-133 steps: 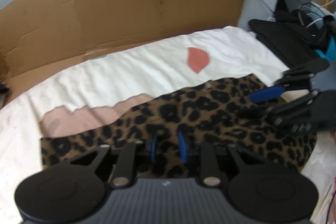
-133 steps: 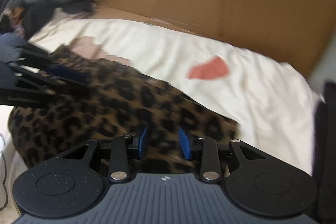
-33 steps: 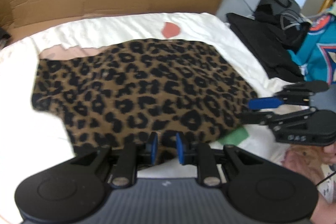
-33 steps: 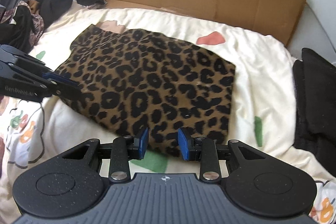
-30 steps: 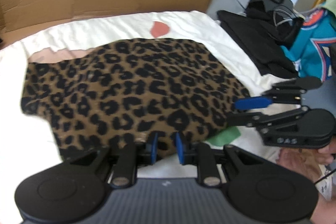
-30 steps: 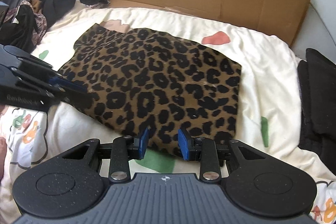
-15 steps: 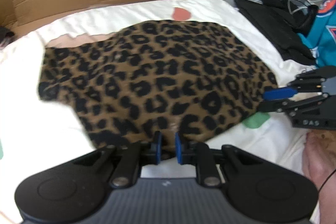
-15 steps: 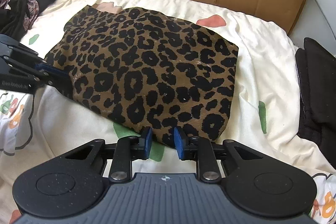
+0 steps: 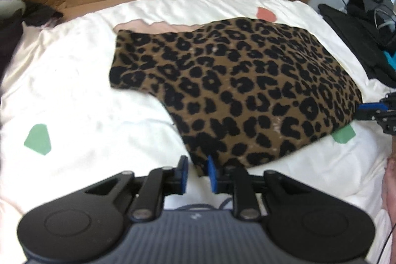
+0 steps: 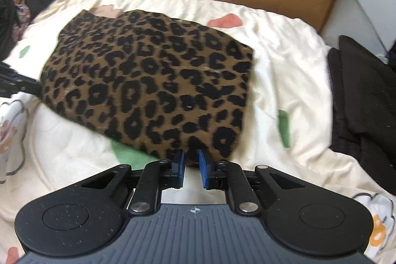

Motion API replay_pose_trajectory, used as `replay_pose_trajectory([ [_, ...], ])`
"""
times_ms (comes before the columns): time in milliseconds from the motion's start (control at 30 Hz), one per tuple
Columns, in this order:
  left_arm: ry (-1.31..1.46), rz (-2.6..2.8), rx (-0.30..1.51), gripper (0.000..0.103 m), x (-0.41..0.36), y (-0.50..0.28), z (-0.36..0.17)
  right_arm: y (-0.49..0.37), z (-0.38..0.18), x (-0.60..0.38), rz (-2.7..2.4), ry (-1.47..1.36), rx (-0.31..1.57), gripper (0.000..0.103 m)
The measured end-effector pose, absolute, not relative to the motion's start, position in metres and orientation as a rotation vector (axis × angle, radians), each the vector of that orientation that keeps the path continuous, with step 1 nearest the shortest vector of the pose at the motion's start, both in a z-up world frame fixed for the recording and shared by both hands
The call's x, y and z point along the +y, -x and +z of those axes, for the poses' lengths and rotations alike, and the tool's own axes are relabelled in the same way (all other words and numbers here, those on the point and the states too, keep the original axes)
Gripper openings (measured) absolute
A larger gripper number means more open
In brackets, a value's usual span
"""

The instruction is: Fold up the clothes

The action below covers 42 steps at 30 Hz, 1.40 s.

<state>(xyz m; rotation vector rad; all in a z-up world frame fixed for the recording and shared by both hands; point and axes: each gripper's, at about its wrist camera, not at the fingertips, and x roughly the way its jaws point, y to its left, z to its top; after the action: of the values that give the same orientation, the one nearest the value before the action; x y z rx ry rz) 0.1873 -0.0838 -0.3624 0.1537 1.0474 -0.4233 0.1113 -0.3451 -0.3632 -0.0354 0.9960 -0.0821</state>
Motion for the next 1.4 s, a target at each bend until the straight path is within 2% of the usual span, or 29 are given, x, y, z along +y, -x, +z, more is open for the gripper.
replay_pose_trajectory([
  [200, -0.103, -0.387, 1.03, 0.023, -0.072, -0.185, -0.354, -0.108, -0.365, -0.36, -0.144, 0.009, 1.022, 0.02],
  [367, -0.054, -0.37, 1.015, 0.023, -0.065, -0.186, -0.346, -0.1, -0.357, -0.382, -0.19, -0.155, 0.997, 0.02],
  [533, -0.026, -0.372, 1.034, 0.029, -0.066, -0.188, -0.348, -0.096, -0.352, -0.398, -0.184, -0.305, 0.971, 0.023],
  [700, -0.006, -0.377, 1.043, 0.033, -0.067, -0.189, -0.348, -0.095, -0.358, -0.408, -0.175, -0.474, 0.974, 0.04],
  [833, 0.003, -0.385, 1.049, 0.034, -0.068, -0.19, -0.35, -0.09, -0.372, -0.415, -0.139, -0.731, 0.966, 0.04],
  [1400, 0.136, -0.385, 1.094, 0.036, -0.065, -0.193, -0.359, -0.08, -0.418, -0.447, -0.209, -1.175, 0.849, 0.04],
])
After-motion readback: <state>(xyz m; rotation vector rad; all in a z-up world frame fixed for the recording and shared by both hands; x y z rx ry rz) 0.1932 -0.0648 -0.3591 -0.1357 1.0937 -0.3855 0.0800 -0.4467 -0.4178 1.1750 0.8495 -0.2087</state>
